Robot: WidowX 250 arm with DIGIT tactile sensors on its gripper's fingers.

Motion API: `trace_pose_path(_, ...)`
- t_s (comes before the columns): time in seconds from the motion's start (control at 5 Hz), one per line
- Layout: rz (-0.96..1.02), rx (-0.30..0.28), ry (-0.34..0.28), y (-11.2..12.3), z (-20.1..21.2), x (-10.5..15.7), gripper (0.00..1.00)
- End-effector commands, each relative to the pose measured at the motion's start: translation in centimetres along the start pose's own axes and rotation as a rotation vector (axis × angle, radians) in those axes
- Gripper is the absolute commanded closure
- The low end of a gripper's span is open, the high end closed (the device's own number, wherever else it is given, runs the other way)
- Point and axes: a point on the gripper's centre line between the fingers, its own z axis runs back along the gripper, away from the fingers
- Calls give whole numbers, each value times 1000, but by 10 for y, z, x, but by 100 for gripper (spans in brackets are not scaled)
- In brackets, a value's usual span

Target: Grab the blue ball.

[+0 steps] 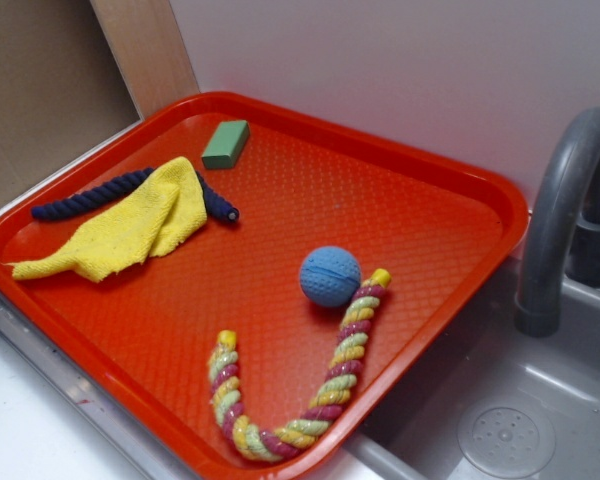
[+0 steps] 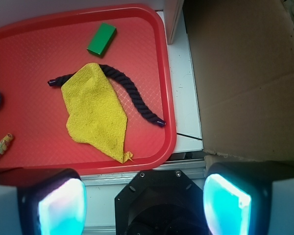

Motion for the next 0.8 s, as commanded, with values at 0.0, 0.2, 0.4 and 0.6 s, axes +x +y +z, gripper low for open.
trace_pose_path(0.0,0,0,0,0,0,0,0)
trace_pose_path(0.2,-173,-16,-50,-22,-7,19,0)
trace_pose_path(0.4,-384,12,-118,-54,-19,35,0)
trace_pose_path(0.6,-626,-59,-191,-105,-33,51,0)
